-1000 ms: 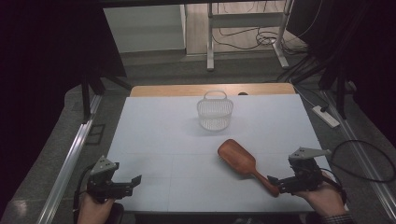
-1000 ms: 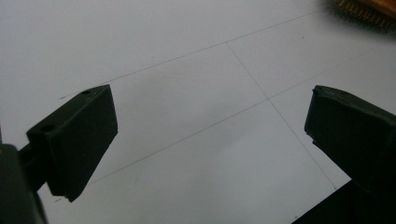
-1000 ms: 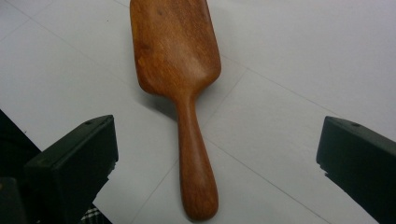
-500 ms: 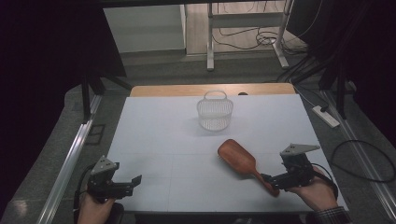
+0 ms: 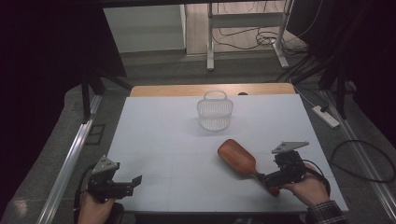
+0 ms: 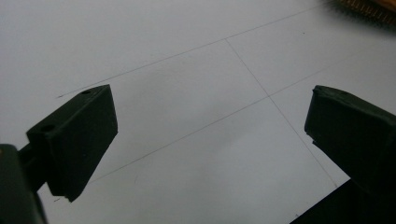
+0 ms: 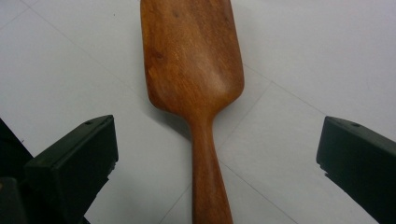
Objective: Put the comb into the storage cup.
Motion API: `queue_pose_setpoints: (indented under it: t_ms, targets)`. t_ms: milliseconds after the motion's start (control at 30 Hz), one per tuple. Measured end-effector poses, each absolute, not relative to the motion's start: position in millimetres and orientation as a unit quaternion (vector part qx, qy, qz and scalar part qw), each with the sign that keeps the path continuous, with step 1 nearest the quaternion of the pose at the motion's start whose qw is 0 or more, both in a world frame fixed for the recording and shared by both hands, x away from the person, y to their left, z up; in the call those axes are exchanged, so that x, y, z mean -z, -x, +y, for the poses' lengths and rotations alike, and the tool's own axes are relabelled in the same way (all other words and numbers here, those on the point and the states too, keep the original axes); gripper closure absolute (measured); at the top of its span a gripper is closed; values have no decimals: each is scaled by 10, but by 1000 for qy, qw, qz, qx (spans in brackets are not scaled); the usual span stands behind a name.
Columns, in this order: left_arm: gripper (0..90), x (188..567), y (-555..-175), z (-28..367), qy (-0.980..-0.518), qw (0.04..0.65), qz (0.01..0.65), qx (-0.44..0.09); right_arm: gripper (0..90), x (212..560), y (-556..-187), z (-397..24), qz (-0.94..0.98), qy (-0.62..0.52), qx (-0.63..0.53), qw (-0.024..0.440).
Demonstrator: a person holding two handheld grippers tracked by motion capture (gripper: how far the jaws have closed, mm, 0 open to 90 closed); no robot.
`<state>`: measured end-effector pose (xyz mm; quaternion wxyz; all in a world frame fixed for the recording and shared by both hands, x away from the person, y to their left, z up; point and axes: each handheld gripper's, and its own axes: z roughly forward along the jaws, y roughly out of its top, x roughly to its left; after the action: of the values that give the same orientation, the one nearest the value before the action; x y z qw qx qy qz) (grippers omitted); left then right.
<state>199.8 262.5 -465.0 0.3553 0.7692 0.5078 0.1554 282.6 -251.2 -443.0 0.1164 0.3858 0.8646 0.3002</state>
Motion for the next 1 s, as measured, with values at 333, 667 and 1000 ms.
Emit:
queue_pose_setpoints:
  t_ms: [333, 667, 1000]
  targets:
    - [34, 4653, -2005, 2627, -769, 356, 508, -153, 0, 4473, -2894, -2397, 873, -381, -286, 108]
    - [33, 4655, -2008, 2629, -769, 356, 510, -151, 0, 4530, -2961, -2269, 884, -374, -263, 99]
    - [33, 4655, -2009, 2631, -769, 357, 510, -149, 0, 4585, -3038, -2190, 891, -369, -244, 97]
